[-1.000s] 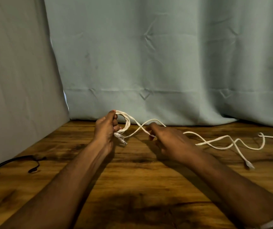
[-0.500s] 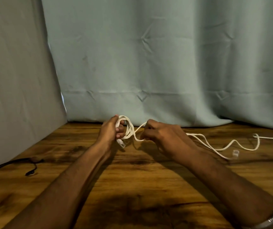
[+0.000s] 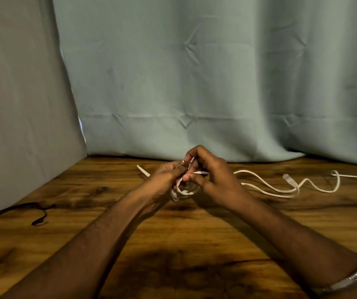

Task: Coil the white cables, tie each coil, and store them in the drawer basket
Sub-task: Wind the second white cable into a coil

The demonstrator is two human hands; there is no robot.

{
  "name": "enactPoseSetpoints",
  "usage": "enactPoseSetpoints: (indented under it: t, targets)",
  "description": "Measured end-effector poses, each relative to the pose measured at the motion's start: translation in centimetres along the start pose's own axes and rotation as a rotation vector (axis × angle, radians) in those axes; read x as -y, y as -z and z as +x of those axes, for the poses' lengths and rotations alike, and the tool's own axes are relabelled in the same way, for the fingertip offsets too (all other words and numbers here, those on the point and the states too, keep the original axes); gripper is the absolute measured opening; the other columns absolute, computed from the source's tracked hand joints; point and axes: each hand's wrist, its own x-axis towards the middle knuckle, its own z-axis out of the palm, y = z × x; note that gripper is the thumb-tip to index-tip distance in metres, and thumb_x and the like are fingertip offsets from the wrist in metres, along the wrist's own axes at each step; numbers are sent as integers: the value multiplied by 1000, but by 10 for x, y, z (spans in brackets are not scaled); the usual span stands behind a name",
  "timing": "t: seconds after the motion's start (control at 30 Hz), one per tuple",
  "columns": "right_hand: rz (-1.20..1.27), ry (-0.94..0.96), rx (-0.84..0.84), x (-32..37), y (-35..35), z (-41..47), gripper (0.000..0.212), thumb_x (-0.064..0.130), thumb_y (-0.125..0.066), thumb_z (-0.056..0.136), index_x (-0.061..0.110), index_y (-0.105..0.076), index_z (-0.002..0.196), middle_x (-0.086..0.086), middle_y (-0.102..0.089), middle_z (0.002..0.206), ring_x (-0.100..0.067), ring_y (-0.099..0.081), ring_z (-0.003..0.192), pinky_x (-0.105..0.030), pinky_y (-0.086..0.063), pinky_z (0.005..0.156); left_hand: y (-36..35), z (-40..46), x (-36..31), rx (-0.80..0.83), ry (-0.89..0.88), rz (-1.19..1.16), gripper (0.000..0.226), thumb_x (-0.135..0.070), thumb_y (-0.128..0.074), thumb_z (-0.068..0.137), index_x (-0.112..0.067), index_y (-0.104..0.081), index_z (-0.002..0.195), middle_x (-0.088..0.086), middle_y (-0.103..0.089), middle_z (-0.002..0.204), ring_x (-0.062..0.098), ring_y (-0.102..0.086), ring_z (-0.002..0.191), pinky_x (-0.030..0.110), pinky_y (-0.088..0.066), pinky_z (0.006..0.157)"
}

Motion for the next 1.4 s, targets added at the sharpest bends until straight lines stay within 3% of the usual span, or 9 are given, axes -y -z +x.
enactPoseSetpoints:
  t: [0.23,0.33,0.5,0.6,0.7,0.83,1.07,1.23,1.4]
  targets:
    - [-59,-176,-252,-6,1,1,58,38,-89,74,40,-50,117,14,-64,98,-5,-61,72,-42,-55,71,-5,1,5,23,26,-142,28,-23,-46,105,-7,-65,92,8,-54,65,14,-52,56,23,-48,57]
    - [-83,-304,-274,-9,6,2,65,60,-86,65,34,-57,117,12,-63,102,-7,-59,73,-34,-52,66,-11,1,3,30,28,-211,41,-34,-45,104,-11,-66,78,4,-41,53,18,-50,52,34,-52,76]
    - [614,-446,18,-6,3,-1,22,9,-68,96,-11,-69,105,-7,-72,68,-11,-65,56,-15,-48,51,-7,-3,4,91,-50,-54,28,-31,-60,92,-4,-67,93,-2,-50,52,9,-42,50,28,-41,71]
    - [605,-526,78,-11,11,0,15,13,-67,97,0,-72,104,6,-63,56,0,-43,40,-12,-30,37,-1,-4,2,93,-44,-6,21,-5,-66,88,5,-66,106,11,-65,76,13,-48,61,21,-43,61]
    - [582,-575,64,-21,15,3,32,21,-69,97,-4,-68,117,-2,-58,69,-3,-31,40,-16,-20,38,5,4,1,-27,9,-97,25,1,-59,94,10,-62,116,18,-65,88,17,-57,72,23,-57,60]
    - [565,-538,34,-29,13,7,33,18,-63,101,-8,-63,122,1,-54,66,-3,-29,39,-16,-19,38,8,7,6,-1,-10,-52,21,-6,-52,101,2,-64,115,1,-56,67,10,-53,61,21,-52,59]
    - [593,-494,-20,-24,10,5,17,21,-59,104,9,-69,107,0,-55,71,-2,-34,43,-15,-28,42,14,9,0,6,-5,-248,49,1,-65,88,12,-49,133,9,-64,83,12,-63,70,28,-62,70]
    - [647,-496,-40,-20,7,2,22,24,-60,104,7,-73,106,2,-56,70,-2,-37,45,-14,-29,43,10,-3,-9,192,65,-290,19,-11,-63,91,4,-67,103,5,-58,68,17,-60,64,36,-49,87]
    - [689,-490,8,-14,5,-2,35,23,-61,103,-9,-66,117,-2,-58,75,-8,-43,56,-18,-27,47,12,-8,-16,304,188,-280,46,-40,-44,102,0,-62,91,2,-50,56,20,-53,64,31,-50,76]
